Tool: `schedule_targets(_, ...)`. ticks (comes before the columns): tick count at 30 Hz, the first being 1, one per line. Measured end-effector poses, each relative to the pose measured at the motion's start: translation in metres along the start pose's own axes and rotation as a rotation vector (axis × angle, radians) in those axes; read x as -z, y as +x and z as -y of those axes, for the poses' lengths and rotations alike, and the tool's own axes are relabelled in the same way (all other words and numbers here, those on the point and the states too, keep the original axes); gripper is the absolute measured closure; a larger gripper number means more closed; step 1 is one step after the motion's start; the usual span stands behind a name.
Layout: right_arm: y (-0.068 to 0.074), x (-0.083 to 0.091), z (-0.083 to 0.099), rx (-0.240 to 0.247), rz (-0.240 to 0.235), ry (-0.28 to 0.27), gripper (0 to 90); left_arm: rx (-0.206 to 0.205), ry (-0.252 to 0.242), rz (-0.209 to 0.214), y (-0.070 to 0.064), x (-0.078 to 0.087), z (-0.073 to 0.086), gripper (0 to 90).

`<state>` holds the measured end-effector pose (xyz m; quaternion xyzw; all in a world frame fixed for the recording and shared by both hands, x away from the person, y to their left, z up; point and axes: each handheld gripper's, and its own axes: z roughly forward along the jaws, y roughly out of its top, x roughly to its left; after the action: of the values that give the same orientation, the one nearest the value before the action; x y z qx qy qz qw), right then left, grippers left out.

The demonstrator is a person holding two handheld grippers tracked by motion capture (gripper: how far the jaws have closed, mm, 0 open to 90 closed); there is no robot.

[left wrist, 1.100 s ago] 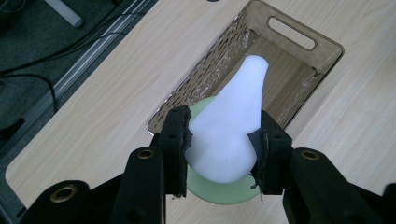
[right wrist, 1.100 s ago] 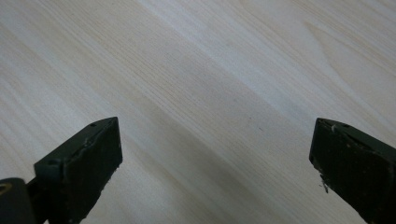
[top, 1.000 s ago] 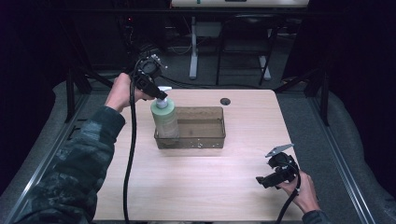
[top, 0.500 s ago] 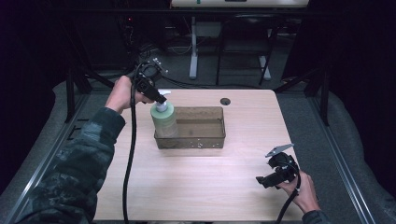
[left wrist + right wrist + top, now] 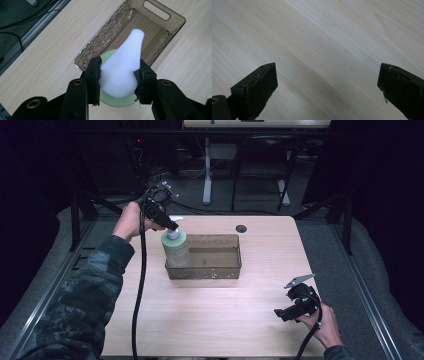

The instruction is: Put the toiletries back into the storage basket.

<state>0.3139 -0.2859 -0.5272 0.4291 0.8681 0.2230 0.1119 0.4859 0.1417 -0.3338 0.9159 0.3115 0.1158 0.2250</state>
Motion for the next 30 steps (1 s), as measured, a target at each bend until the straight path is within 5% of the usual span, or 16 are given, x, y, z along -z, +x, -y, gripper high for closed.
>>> schedule_targets(10,0.000,0.000,0.000,-0.001,0.001,0.003,2.2,0.066,-0.074,-0.027,0.001,0.013,0.007,15.9)
schedule_targets(21,0.000,0.000,0.000,0.000,0.002,0.001,2.3,0.104,-0.152,-0.065,-0.012,0.033,0.030,1.3)
schedule_targets(30,0.000,0.000,-0.001,-0.003,0.000,-0.005,2.2,0.121,-0.198,-0.067,-0.030,0.033,0.071,0.0)
